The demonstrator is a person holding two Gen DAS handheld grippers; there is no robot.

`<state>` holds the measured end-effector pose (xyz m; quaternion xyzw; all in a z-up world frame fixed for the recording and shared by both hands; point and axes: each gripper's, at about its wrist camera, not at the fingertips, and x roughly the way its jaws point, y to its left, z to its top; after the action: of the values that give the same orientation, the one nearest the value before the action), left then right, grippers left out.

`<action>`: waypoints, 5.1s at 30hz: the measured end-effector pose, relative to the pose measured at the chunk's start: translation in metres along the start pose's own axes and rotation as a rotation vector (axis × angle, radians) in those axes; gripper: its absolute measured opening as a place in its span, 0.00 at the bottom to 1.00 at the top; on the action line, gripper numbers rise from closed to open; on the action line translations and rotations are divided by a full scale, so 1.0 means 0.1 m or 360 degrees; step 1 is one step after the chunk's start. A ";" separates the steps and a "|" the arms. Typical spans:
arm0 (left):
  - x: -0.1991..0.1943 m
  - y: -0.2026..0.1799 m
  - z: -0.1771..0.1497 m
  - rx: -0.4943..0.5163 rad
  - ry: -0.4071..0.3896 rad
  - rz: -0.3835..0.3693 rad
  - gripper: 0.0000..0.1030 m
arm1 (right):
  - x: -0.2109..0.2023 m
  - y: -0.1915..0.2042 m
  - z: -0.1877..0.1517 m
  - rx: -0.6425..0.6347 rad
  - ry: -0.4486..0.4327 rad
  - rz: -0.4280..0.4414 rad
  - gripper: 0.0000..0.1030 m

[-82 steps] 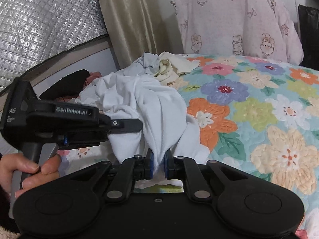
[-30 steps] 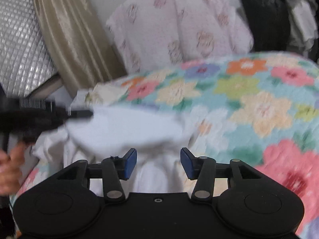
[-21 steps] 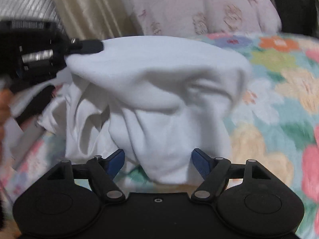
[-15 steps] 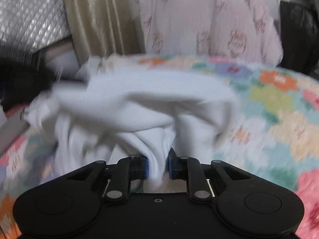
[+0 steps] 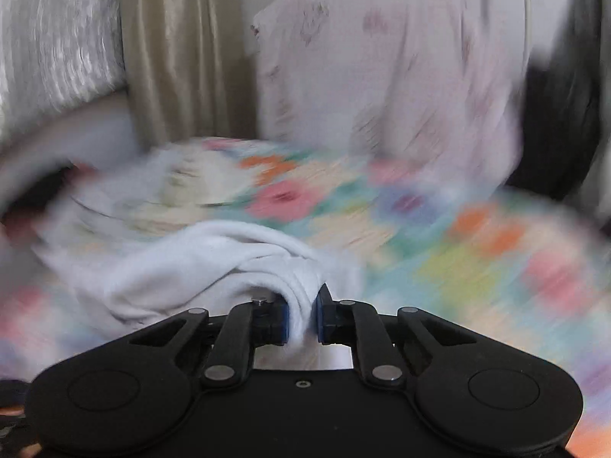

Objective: Fold clothes

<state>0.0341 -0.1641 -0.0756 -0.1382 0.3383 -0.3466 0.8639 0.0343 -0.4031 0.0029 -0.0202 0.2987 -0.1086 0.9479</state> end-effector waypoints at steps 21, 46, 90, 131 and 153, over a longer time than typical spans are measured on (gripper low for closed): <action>0.69 0.36 -0.20 0.0035 0.0075 0.0248 0.53 | 0.26 -1.05 0.07 0.0280 0.0451 0.0093 0.12; 1.17 0.29 2.39 0.0175 -0.0357 0.0317 0.06 | 1.06 -1.22 0.51 0.0118 0.0055 -0.0152 0.12; 0.85 1.69 0.18 -0.0556 0.0307 0.0045 0.45 | 1.01 -0.92 -1.52 0.0729 0.0884 0.0577 0.61; -0.36 1.37 0.27 0.0189 0.0016 0.0564 0.08 | 0.12 -0.20 -1.37 -0.0017 0.0835 0.0744 0.11; -0.47 1.26 0.35 0.0147 0.0014 0.0771 0.34 | 0.13 -0.71 -1.42 0.0042 0.0740 0.0539 0.31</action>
<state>0.0968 -0.0410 -0.0865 -0.0120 0.3491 -0.1450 0.9257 -0.0504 -0.4716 -0.1136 0.0679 0.5057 0.0457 0.8588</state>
